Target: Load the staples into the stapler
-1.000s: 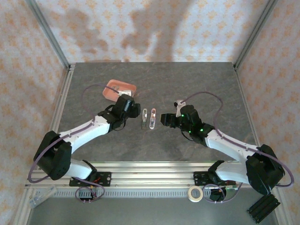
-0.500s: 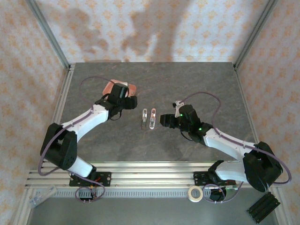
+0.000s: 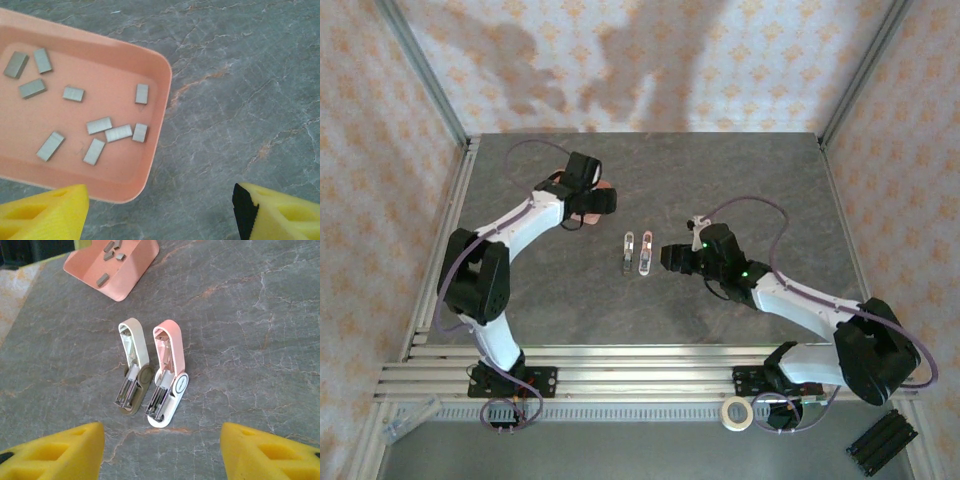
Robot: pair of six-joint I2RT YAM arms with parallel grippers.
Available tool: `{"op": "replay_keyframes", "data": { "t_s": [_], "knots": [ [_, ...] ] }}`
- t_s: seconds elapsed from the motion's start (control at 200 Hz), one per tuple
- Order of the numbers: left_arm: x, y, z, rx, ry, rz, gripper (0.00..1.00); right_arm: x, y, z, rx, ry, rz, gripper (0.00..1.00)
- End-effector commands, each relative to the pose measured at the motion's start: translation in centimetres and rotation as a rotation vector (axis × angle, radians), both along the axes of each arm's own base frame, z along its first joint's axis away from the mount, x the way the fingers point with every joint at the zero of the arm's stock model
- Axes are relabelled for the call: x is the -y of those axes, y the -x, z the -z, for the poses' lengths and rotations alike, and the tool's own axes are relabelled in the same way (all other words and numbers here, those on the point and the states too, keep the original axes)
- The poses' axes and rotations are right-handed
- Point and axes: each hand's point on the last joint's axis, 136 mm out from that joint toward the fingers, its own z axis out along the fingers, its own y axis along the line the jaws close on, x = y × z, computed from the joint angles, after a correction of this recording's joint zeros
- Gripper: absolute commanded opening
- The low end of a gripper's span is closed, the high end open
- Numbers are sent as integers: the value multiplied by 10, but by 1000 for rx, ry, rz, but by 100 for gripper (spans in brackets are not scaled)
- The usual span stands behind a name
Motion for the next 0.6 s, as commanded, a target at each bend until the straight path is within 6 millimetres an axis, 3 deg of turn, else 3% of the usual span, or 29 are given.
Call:
{"op": "replay_keyframes", "data": {
  "t_s": [0.0, 0.185, 0.195, 0.235, 0.596],
  "knots": [
    [-2, -1, 6, -65, -43, 32, 77, -3, -5, -9, 12, -9, -2, 62],
    [-1, -12, 6, -88, -77, 47, 77, -3, -6, -8, 14, 1, -4, 62],
    [-1, -12, 16, -110, -83, 49, 77, -2, -6, -8, 13, 2, -3, 62],
    [-1, -14, 21, -126, -91, 53, 77, -3, -6, -8, 13, 1, -5, 62],
    [4, -33, 37, -184, -73, 78, 75, -5, -6, -8, 14, 5, -18, 62]
  ]
}}
